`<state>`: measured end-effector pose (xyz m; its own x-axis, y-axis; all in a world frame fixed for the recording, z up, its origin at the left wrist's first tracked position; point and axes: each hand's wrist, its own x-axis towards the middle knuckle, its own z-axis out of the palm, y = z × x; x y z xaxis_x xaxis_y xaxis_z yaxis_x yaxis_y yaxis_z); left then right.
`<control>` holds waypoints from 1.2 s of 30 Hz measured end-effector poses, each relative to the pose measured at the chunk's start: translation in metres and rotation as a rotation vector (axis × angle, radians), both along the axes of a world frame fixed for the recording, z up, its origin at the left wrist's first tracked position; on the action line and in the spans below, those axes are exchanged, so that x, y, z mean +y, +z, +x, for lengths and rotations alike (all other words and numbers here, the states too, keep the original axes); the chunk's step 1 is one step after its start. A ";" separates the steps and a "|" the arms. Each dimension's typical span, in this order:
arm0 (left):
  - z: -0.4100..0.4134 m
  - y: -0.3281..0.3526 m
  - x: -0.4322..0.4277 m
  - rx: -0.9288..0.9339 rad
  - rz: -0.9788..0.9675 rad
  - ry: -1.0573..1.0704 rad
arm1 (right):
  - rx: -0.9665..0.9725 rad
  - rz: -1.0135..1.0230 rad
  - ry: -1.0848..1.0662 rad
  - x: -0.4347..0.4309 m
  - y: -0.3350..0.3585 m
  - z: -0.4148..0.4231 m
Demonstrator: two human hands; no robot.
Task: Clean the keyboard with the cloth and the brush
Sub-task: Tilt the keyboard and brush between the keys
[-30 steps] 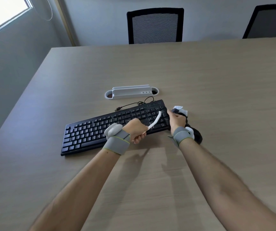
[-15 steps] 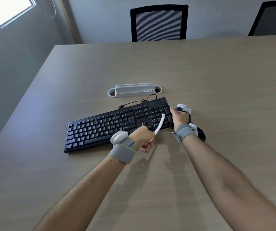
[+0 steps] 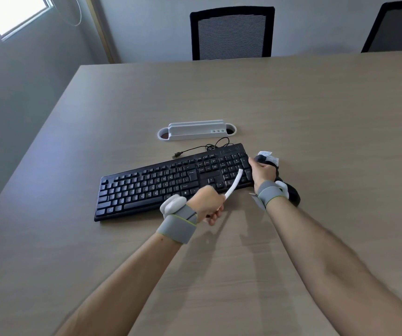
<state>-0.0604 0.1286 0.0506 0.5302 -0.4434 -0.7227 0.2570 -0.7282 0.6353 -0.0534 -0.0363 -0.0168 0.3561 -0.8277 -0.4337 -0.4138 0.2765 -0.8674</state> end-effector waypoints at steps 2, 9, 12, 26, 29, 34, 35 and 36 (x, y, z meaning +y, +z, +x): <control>-0.003 -0.001 0.007 -0.015 -0.017 -0.014 | 0.000 0.000 -0.007 0.001 -0.005 -0.001; 0.036 -0.001 0.010 -0.160 -0.042 0.210 | -0.017 -0.008 -0.016 0.002 -0.004 -0.004; 0.035 -0.005 0.009 -0.069 -0.024 0.235 | -0.011 -0.008 -0.020 0.003 -0.003 -0.001; 0.032 0.006 -0.004 0.212 -0.201 0.370 | -0.006 -0.050 -0.002 0.007 -0.003 -0.001; 0.025 0.001 -0.007 0.251 -0.177 0.354 | -0.005 -0.056 -0.013 0.007 -0.003 0.002; -0.003 -0.012 0.011 0.337 -0.152 0.309 | 0.029 -0.059 0.004 0.007 -0.013 0.000; -0.006 -0.012 0.014 0.346 -0.153 0.290 | 0.033 -0.065 0.003 0.006 -0.017 -0.002; -0.007 -0.011 0.017 0.342 -0.153 0.272 | 0.033 -0.070 0.001 0.007 -0.021 -0.003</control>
<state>-0.0673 0.1460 0.0393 0.3847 -0.4367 -0.8132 0.6389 -0.5098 0.5761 -0.0568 -0.0294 -0.0377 0.3432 -0.8562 -0.3863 -0.4429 0.2151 -0.8704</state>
